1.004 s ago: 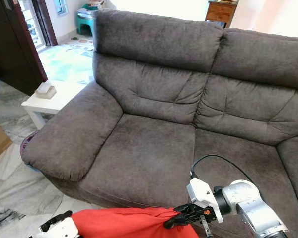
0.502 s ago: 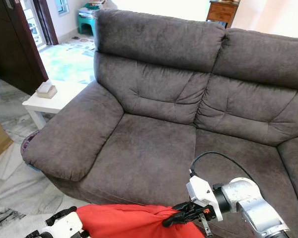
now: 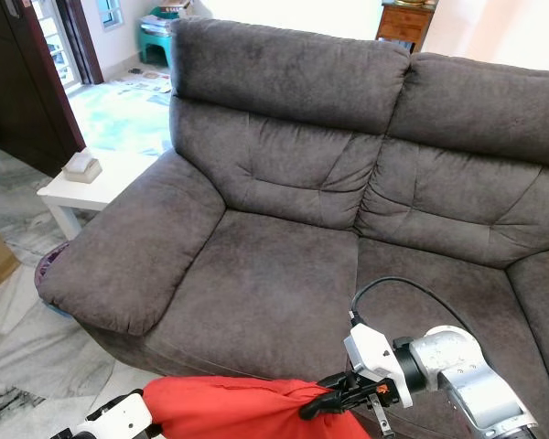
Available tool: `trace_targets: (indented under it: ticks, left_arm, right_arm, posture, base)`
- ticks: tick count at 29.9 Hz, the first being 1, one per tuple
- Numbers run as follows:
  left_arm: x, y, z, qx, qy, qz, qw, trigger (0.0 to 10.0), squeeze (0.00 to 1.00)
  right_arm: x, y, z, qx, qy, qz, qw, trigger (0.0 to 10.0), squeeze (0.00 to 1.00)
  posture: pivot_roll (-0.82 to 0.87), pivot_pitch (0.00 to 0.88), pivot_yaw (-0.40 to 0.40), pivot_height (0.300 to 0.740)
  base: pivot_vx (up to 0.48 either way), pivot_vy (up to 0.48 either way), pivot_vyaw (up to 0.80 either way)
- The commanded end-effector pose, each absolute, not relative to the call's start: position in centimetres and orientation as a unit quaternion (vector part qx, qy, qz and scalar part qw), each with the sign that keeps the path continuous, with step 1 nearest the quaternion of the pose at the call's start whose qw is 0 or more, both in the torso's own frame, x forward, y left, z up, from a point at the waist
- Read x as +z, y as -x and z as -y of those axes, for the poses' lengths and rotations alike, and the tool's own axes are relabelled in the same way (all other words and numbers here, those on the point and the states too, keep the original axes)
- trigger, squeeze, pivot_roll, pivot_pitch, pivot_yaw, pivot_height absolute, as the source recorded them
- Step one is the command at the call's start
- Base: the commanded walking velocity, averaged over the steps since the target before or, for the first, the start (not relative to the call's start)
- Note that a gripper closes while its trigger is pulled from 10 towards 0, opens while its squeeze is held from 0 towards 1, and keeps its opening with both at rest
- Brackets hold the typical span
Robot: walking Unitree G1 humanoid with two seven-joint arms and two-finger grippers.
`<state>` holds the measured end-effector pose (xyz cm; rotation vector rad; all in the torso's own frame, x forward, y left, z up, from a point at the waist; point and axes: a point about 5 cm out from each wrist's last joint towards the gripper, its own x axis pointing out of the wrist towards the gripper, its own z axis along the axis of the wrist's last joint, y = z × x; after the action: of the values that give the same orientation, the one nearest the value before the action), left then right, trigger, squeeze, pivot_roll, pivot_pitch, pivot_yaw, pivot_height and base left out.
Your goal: Move the pillow to the sofa from floor
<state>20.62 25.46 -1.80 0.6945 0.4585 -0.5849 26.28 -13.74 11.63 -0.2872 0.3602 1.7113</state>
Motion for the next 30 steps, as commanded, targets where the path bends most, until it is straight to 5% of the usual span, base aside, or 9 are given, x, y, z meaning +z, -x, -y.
trace_targets:
  ticks: [1, 30]
  left_arm:
    - [-2.14, -20.22, -25.27, -0.289, -0.332, -0.225, 0.869, 0.0, 0.00]
    - [-2.18, -20.21, -25.57, -0.269, -0.351, -0.221, 0.869, 0.0, 0.00]
  right_arm:
    - [13.49, -26.24, 13.05, 0.763, 0.122, -0.103, 0.626, 10.0, 0.00]
    - [12.92, -25.51, 12.87, 0.763, 0.115, -0.111, 0.627, 10.0, 0.00]
  posture:
    - [0.13, 0.100, -0.059, 0.740]
    - [0.14, 0.106, -0.055, 0.740]
  base:
    - [0.000, 0.000, 0.00]
    - [0.000, 0.000, 0.00]
